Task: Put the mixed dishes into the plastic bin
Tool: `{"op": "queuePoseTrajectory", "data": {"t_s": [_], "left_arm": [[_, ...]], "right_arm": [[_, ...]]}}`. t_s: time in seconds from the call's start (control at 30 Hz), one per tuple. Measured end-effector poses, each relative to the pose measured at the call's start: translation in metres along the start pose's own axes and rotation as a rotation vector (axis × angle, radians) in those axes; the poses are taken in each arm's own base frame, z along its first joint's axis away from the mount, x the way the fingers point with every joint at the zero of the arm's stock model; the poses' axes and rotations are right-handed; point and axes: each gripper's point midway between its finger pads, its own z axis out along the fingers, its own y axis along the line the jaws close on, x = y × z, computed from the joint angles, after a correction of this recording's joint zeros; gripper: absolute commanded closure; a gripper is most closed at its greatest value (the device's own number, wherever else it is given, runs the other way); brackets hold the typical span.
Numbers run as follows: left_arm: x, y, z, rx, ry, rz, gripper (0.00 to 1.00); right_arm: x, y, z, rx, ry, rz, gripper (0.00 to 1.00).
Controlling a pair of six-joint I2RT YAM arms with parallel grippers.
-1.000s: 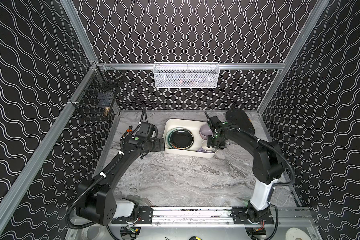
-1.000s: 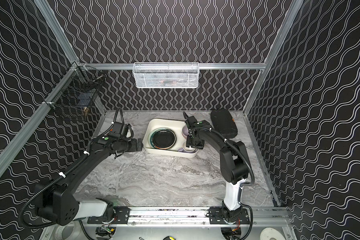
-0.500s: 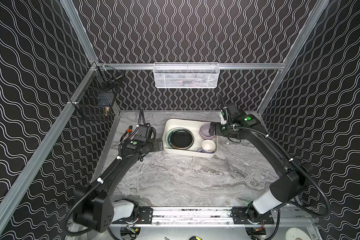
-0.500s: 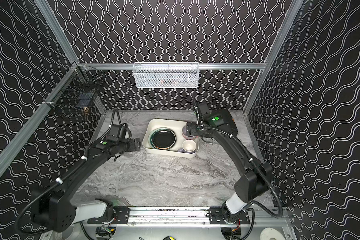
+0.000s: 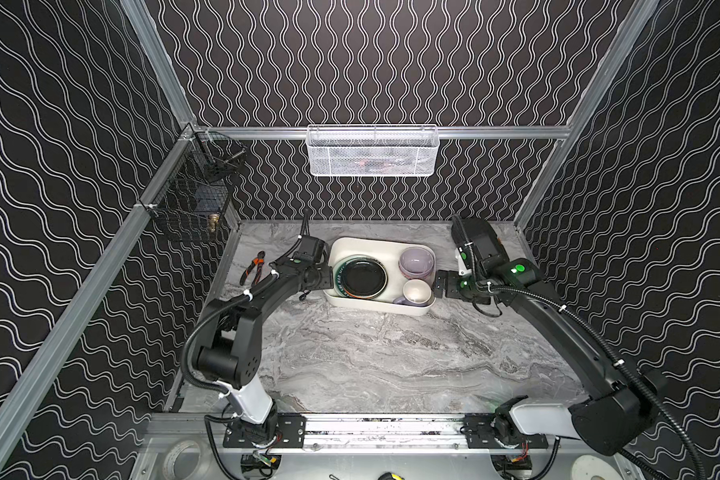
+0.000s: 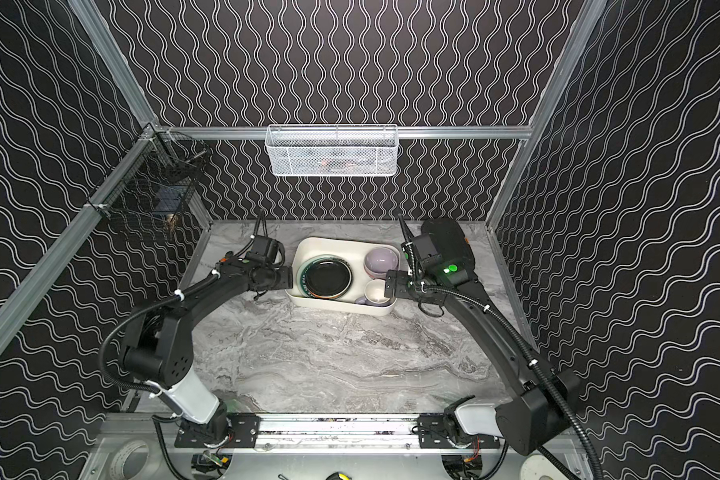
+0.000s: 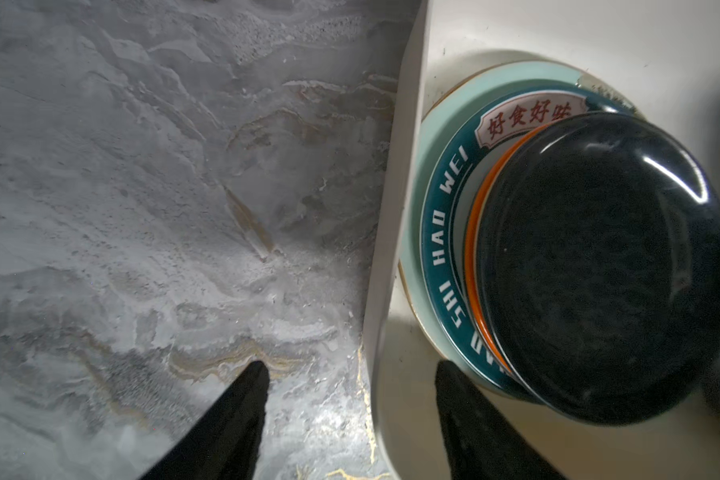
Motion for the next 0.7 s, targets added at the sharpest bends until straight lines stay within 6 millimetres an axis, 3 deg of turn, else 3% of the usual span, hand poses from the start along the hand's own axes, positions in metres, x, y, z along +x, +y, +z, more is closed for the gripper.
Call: {"op": "queuePoseTrajectory", "data": {"t_s": [0.2,0.33,0.6,0.7], "left_arm": [[0.013,-0.024,0.013,0.018,0.041,0.054,0.60],[0.021,-0.025,0.013,-0.021,0.040,0.075,0.77],[0.042,-0.026,0.002,-0.012,0.045,0.052,1.00],[0.045,-0.021,0.001,-0.027,0.038,0.046,1.00]], "right_arm": [[0.004,-0.011,-0.008,0.017,-0.029,0.011,0.01],[0.003,-0.015,-0.010,0.027,-0.038,0.016,0.01],[0.001,-0.024,-0.009,0.050,-0.036,0.013,0.01],[0.001,-0.025,-0.005,0.058,-0.023,0.002,0.01]]}}
